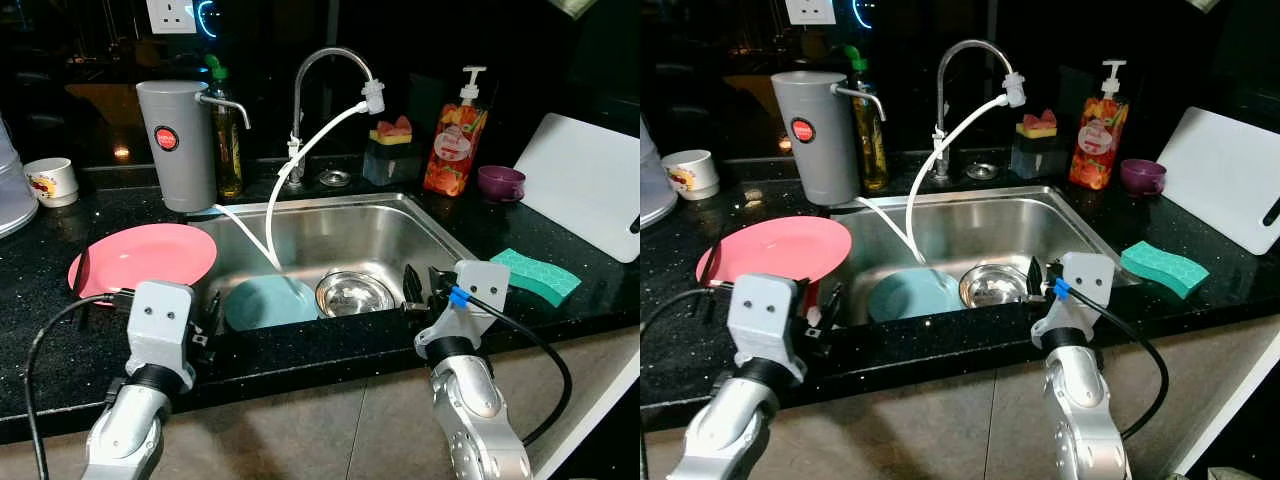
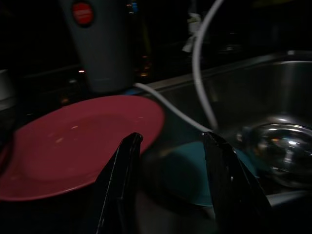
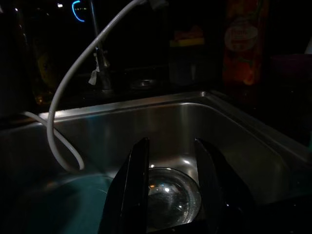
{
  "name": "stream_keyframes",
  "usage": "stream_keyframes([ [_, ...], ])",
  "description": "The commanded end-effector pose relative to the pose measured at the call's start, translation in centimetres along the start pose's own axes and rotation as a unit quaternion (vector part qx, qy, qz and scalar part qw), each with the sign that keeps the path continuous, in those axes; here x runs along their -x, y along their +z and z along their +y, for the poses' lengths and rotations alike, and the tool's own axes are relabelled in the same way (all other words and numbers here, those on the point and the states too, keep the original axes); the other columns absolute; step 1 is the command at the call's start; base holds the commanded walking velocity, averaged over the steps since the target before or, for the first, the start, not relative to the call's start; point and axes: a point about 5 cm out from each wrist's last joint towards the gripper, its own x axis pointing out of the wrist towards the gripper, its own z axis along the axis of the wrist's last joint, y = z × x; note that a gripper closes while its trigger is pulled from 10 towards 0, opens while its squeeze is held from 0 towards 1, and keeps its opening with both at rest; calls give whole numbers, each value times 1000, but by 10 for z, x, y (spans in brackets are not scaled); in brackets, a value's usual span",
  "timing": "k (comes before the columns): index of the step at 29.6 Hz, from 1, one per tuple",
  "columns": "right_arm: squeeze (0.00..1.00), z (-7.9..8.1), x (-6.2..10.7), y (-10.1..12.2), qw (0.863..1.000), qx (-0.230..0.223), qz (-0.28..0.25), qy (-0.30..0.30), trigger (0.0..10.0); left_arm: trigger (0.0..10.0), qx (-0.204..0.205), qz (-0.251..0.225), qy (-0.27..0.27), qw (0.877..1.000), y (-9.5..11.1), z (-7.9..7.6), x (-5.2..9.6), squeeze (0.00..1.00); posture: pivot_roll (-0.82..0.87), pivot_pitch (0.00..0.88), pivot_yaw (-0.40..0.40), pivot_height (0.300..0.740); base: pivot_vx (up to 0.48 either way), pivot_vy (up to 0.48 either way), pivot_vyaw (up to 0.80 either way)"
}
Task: Kitchen organization
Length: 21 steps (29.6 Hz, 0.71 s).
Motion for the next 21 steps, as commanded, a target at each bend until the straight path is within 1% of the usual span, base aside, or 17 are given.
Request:
stream_keyframes([
  [1,0,-3,0,-3,1000,2,3,-2,10000,10000,-12,5,10,1000,-5,3,1,0,140,60,-56,740,0,0,0],
  [8,0,-6,4,-10,1000,4,14,-8,10000,10000,-4,9,7,1000,-12,-5,4,0,138,55,-60,740,0,0,0],
  [10,0,-8,5,-10,1000,5,15,-10,10000,10000,-2,9,9,1000,-12,-5,4,0,138,55,-60,740,0,0,0],
  [13,0,-12,4,-12,1000,4,15,-16,10000,10000,17,15,22,999,-13,-2,3,0,136,45,-57,740,0,0,0],
  [14,0,-12,4,-12,1000,4,15,-16,10000,10000,17,15,22,999,-13,-2,3,0,136,45,-57,740,0,0,0],
  [16,0,-16,1,-11,1000,4,12,-22,10000,10000,33,18,33,999,-14,1,1,0,138,37,-53,740,0,0,0],
  [21,0,-15,-3,-8,1000,5,5,-21,10000,10000,36,17,33,999,-15,-1,0,0,138,37,-53,740,0,0,0],
])
